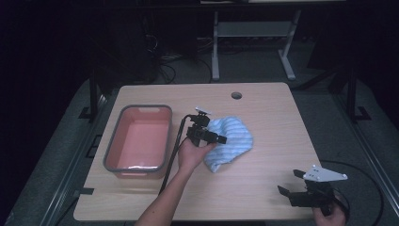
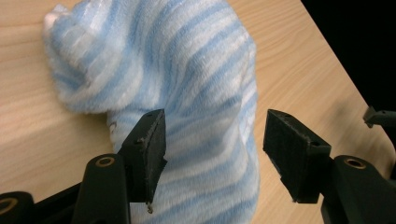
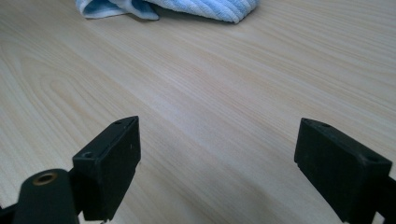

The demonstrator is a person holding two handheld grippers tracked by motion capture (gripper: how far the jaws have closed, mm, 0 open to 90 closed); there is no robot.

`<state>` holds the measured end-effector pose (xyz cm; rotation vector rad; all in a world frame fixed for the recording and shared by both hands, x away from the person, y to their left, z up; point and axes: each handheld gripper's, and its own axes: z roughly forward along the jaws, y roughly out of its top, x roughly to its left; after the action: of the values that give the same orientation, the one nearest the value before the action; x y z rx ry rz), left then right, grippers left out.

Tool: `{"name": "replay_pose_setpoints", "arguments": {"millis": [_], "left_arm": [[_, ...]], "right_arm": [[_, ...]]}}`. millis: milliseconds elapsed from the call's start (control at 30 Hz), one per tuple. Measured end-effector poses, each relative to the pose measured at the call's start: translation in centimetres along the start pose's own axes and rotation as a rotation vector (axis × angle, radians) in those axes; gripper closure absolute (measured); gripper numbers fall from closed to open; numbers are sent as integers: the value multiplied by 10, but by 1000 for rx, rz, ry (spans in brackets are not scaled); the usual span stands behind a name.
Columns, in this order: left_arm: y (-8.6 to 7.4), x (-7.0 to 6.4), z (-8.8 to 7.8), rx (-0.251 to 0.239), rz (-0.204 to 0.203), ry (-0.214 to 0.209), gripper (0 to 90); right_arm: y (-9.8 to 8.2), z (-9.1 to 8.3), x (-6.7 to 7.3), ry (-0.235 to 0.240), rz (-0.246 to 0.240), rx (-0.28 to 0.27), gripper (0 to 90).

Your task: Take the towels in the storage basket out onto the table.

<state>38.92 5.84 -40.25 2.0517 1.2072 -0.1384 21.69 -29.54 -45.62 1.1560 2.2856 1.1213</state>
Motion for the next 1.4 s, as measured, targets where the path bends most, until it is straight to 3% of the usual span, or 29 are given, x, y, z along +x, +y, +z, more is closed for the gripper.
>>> {"name": "replay_pose_setpoints", "arguments": {"millis": [267, 900, 1200, 1400], "left_arm": [[-15, -3, -14, -15, 24, -23, 352], [-44, -19, -31, -16, 113, -17, 316], [-59, -19, -42, -15, 137, -10, 311], [-73, -10, -45, -16, 143, -4, 316]], "right_arm": [[0, 1, 1, -1, -4, 6, 141], [-1, -1, -1, -14, 0, 15, 141], [-2, -2, -2, -22, 1, 19, 141], [-2, -2, -1, -24, -3, 21, 141]]}}
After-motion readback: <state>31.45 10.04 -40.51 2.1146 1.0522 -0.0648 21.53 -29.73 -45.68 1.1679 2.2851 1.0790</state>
